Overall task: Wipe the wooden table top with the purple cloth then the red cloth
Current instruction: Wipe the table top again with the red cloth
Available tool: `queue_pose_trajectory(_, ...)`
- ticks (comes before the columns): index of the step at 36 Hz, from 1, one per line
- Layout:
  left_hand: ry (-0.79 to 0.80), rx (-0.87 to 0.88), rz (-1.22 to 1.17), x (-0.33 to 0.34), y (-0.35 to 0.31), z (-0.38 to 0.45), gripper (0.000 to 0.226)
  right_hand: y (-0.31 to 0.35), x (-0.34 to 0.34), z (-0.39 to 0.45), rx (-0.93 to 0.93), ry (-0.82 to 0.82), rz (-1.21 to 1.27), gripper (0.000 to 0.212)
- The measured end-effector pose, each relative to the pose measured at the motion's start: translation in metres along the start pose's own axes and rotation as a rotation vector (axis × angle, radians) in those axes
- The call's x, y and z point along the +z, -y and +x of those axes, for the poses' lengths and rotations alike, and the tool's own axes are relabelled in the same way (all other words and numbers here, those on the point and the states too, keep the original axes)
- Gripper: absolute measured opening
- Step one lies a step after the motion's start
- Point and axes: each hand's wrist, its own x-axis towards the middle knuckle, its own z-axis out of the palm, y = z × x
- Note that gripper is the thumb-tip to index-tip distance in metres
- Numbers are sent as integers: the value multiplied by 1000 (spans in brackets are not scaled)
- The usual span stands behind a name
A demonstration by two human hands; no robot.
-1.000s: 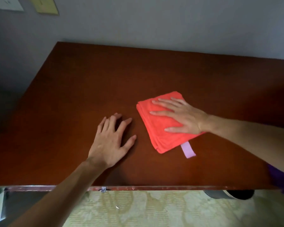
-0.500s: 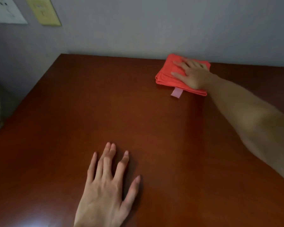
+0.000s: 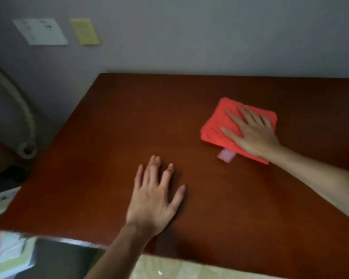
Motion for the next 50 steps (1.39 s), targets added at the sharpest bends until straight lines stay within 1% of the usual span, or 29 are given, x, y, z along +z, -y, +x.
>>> queue_pose_trajectory(5,21,-5,-31,-3,-2,-2,69,17,13,-141,-122,-56,-4,81)
queue_pose_trajectory(7,29,1,-25,-4,-2,-3,72,20,15,-186,-193,-38,-27,77)
queue_pose_trajectory(9,31,4,-21,-4,-2,-4,75,20,14,-214,-253,-18,-36,75)
queue_pose_trajectory(11,27,0,-25,-4,-4,-4,77,17,11,-222,-283,-13,-35,74)
queue_pose_trajectory(14,26,-27,-18,-5,-8,-4,78,10,9,-212,-335,22,-69,75)
queue_pose_trajectory(21,41,-40,38,-1,-12,-2,76,-29,-9,-137,-647,163,-111,71)
queue_pose_trajectory(25,4,-44,-8,3,-12,-6,71,-51,-20,-82,-740,186,-142,71)
queue_pose_trajectory(28,-21,-55,-45,5,-11,-5,67,-64,-21,-40,-758,146,-139,70)
queue_pose_trajectory(33,-21,-67,-27,5,-12,-5,64,-82,-22,21,-716,140,-136,71)
queue_pose_trajectory(37,-6,-62,-18,1,-13,-5,64,-96,-28,74,-606,151,-122,76)
queue_pose_trajectory(42,7,-58,-25,1,-11,-5,67,-106,-35,115,-392,103,-51,86)
queue_pose_trajectory(45,-5,-49,-28,3,-11,-5,68,-109,-34,135,-206,54,7,90)
queue_pose_trajectory(48,-17,-55,-50,3,-12,-4,67,-110,-31,146,-59,-10,25,79)
queue_pose_trajectory(50,-18,-59,-42,3,-11,-4,67,-109,-30,148,-35,-13,11,70)
